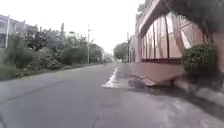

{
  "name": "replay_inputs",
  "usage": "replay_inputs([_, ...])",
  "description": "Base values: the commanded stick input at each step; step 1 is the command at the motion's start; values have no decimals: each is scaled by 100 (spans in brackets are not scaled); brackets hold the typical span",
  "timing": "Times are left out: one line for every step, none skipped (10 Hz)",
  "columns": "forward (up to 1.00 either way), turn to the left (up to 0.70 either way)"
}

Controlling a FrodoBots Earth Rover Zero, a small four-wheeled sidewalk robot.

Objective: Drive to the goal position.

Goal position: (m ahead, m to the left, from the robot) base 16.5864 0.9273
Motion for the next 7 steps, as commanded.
replay_inputs([100, 6])
replay_inputs([100, 6])
replay_inputs([100, 6])
replay_inputs([100, 6])
replay_inputs([100, -14])
replay_inputs([100, -34])
replay_inputs([100, -34])
